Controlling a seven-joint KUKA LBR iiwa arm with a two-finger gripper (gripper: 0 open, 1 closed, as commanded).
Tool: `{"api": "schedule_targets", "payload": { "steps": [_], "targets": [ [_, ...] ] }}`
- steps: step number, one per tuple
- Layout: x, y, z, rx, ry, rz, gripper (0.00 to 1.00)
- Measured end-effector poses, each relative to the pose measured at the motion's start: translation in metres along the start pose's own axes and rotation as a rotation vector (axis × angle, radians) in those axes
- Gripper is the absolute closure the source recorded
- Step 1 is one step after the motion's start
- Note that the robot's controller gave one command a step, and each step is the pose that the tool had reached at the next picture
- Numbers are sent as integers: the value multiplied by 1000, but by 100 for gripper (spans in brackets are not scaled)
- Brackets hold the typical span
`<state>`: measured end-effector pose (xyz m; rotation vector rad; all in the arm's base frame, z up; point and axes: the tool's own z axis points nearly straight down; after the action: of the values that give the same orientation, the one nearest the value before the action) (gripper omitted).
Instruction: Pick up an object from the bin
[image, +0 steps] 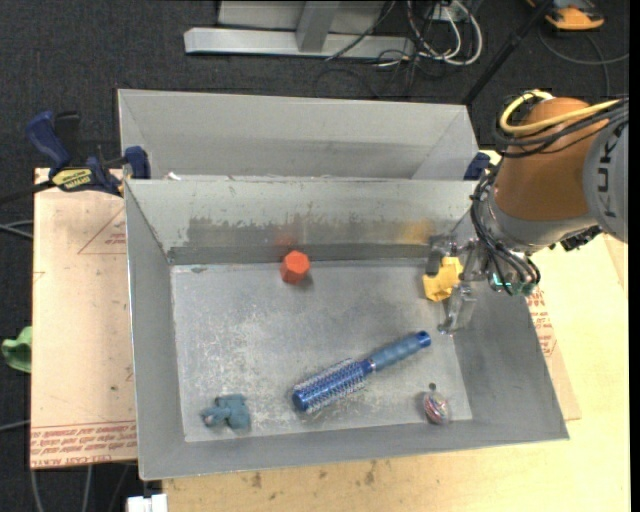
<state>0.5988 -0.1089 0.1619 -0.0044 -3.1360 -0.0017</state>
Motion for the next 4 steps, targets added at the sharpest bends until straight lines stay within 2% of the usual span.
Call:
{"api": "schedule_targets", "payload": {
  "steps": [1, 2, 3, 4],
  "targets": [
    [52, 77, 96, -3, 2, -128, 0],
    [76, 153, 62, -1, -7, -358, 0],
    [88, 156, 63, 1, -5, -497, 0],
    [89, 156, 94, 1, -4, -595, 0]
  ]
}}
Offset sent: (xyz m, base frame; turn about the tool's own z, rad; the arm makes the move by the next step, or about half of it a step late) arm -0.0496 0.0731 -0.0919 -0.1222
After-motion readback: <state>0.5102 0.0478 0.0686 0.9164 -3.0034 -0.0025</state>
